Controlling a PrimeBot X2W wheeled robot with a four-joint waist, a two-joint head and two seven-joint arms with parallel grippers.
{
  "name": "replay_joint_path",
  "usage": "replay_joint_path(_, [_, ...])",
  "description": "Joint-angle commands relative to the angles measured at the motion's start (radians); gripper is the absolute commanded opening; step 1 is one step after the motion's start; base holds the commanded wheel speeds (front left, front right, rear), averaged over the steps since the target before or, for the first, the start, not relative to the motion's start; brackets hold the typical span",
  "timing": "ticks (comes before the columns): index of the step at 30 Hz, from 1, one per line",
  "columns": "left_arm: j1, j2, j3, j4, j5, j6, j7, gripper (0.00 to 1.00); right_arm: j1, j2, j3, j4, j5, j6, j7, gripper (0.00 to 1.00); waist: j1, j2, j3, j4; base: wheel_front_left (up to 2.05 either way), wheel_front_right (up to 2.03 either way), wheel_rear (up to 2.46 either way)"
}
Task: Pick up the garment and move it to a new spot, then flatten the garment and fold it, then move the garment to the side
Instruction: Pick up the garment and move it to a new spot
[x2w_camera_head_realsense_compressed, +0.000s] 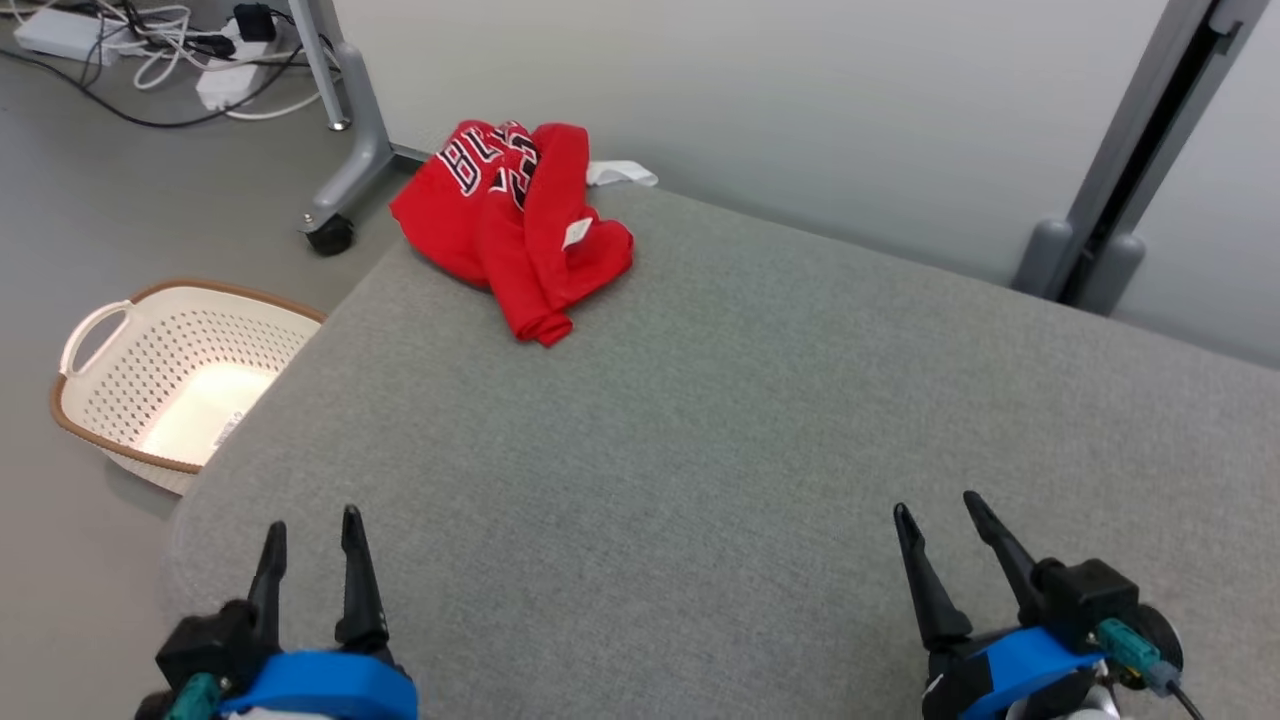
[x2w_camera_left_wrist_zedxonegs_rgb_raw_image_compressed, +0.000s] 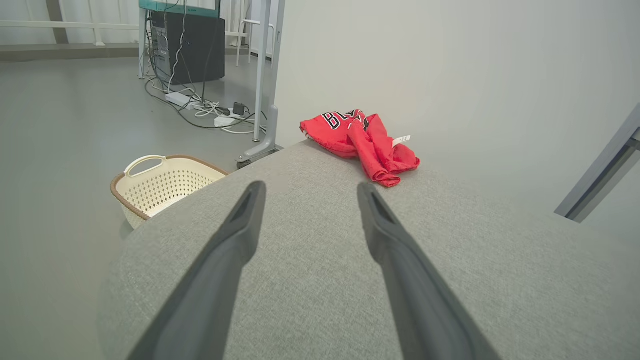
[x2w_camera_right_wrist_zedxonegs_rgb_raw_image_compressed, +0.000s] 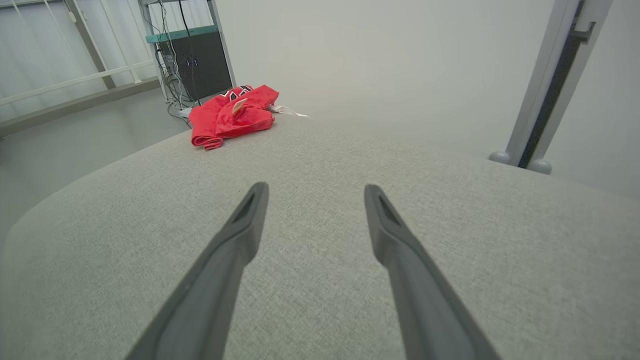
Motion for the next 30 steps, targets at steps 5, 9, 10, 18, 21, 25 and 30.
replay_joint_path(5, [-0.144,0.051,0.066,-0.049,-0.019,0.008,-0.005,1.00,-0.053,-0.003,-0.031,-0.071,-0.051,0.000,0.032,1.00,0.0000,0.0000,0.079,-0.045,0.00,0.00,0.00])
replay_joint_path(9, [-0.311,0.135,0.126,-0.087,-0.019,0.017,0.029,1.00,-0.106,-0.003,-0.023,-0.141,-0.080,0.000,0.074,1.00,0.0000,0.0000,0.167,-0.110,0.00,0.00,0.00])
replay_joint_path(10, [-0.360,0.161,0.136,-0.092,-0.015,0.015,0.046,1.00,-0.126,-0.003,-0.019,-0.161,-0.088,0.000,0.088,1.00,0.0000,0.0000,0.195,-0.129,0.00,0.00,0.00])
replay_joint_path(18, [-0.733,0.304,0.160,0.048,-0.026,-0.018,0.200,1.00,-0.276,-0.003,-0.010,-0.328,-0.208,0.000,0.180,1.00,0.0000,0.0000,0.400,-0.255,0.00,0.00,0.00])
replay_joint_path(21, [-0.821,0.303,0.135,0.154,-0.045,-0.039,0.263,1.00,-0.313,-0.003,-0.003,-0.382,-0.224,0.000,0.205,1.00,0.0000,0.0000,0.467,-0.288,0.00,0.00,0.00])
replay_joint_path(25, [-0.888,0.289,0.100,0.291,-0.068,-0.082,0.344,1.00,-0.313,-0.003,0.006,-0.437,-0.235,0.000,0.229,1.00,0.0000,0.0000,0.530,-0.316,0.00,0.00,0.00])
replay_joint_path(30, [-0.936,0.286,0.056,0.449,-0.075,-0.117,0.426,1.00,-0.286,-0.003,-0.001,-0.488,-0.236,0.000,0.244,1.00,0.0000,0.0000,0.594,-0.343,0.00,0.00,0.00])
